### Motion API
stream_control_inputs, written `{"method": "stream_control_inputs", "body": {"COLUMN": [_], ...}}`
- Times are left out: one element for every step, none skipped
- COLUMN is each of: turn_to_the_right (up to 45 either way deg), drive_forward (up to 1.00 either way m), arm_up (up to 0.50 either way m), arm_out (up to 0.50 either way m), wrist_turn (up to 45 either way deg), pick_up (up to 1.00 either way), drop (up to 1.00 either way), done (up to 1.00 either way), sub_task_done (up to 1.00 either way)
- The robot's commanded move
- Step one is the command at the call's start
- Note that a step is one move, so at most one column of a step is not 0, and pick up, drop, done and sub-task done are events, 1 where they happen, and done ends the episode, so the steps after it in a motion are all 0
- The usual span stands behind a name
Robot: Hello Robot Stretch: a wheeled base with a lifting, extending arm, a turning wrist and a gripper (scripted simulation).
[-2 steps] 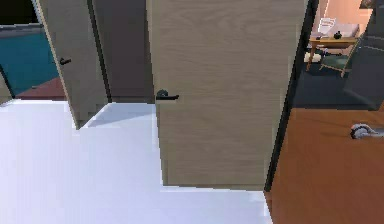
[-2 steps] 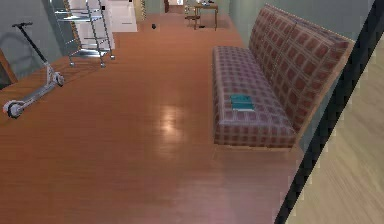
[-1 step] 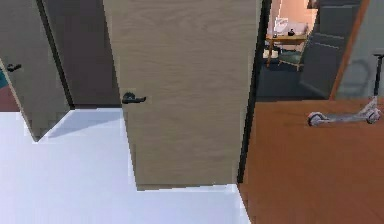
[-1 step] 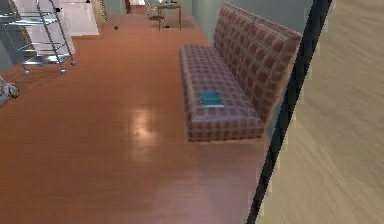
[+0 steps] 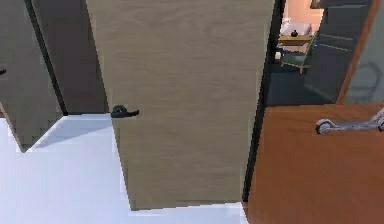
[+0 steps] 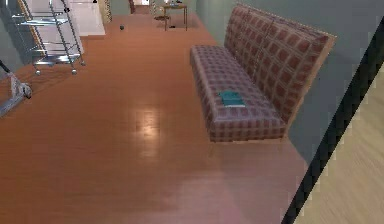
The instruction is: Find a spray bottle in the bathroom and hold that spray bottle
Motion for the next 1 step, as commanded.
{"method": "stream_control_inputs", "body": {"turn_to_the_right": [-45.0], "drive_forward": [0.0], "arm_up": [0.0], "arm_out": [0.0], "wrist_turn": [0.0], "pick_up": [0.0], "drop": [0.0], "done": [0.0], "sub_task_done": [0.0]}}
